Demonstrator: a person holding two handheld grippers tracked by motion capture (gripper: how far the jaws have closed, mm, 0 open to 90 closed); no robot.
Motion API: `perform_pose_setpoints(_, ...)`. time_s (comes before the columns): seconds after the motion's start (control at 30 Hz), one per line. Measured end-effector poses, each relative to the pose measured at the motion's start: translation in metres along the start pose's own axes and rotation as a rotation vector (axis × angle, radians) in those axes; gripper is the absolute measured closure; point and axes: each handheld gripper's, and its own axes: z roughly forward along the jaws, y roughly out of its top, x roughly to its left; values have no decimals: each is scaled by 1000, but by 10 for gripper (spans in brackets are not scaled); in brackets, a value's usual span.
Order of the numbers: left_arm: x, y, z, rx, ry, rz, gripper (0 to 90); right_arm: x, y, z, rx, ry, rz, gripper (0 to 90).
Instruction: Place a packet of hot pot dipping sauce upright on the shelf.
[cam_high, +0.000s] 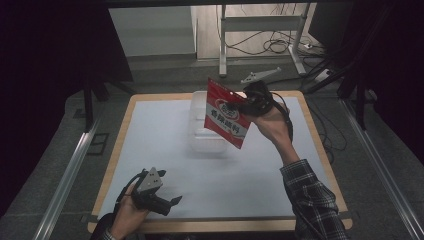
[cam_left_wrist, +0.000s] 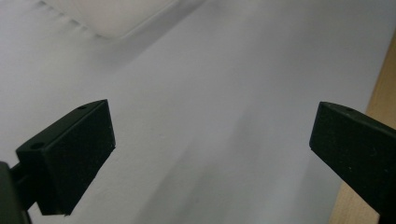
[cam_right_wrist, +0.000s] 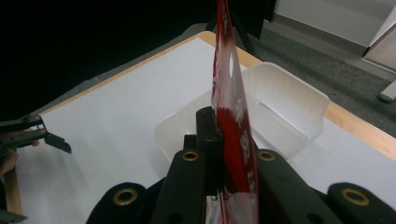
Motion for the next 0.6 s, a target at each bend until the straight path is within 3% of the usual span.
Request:
perform_pose_setpoints(0.33, 2, -1, -2, -21, -19, -14, 21, 4, 14, 24, 4, 13, -25, 872)
perform_pose_setpoints(0.6, 1, 0, -1, -9, -15, -12, 22, 8, 23, 41, -1, 42, -34, 872)
